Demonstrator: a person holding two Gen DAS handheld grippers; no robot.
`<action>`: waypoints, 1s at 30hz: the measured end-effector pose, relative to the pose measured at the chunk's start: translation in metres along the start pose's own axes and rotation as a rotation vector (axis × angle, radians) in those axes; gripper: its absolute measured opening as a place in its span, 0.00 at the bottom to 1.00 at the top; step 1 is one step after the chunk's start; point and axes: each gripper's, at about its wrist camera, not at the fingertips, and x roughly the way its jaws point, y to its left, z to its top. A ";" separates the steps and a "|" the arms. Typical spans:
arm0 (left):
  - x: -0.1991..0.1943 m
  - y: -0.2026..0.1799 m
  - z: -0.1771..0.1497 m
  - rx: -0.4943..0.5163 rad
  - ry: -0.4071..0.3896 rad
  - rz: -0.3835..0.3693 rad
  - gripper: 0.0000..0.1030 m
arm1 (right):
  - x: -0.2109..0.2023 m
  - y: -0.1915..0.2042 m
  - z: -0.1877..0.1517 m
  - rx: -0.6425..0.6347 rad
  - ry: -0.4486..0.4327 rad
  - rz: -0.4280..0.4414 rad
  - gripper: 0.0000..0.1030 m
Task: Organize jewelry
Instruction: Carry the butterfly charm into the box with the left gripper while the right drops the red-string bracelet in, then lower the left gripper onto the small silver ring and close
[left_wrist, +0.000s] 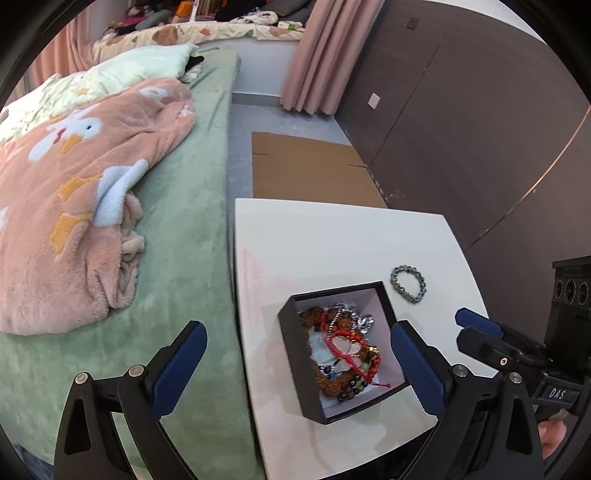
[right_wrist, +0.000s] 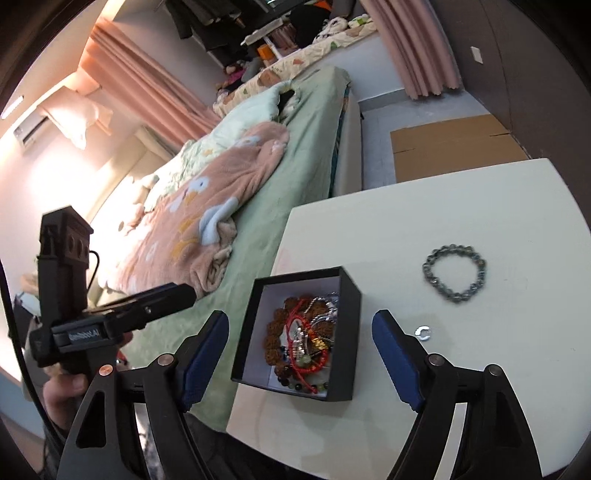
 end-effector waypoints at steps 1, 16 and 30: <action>0.000 -0.002 0.000 0.003 0.000 -0.003 0.97 | -0.004 -0.004 0.000 0.006 -0.002 -0.004 0.78; 0.014 -0.067 0.004 0.098 0.018 -0.034 0.97 | -0.051 -0.061 0.001 0.140 -0.042 -0.094 0.78; 0.054 -0.137 0.001 0.213 0.124 -0.073 0.93 | -0.082 -0.122 -0.010 0.288 -0.024 -0.179 0.96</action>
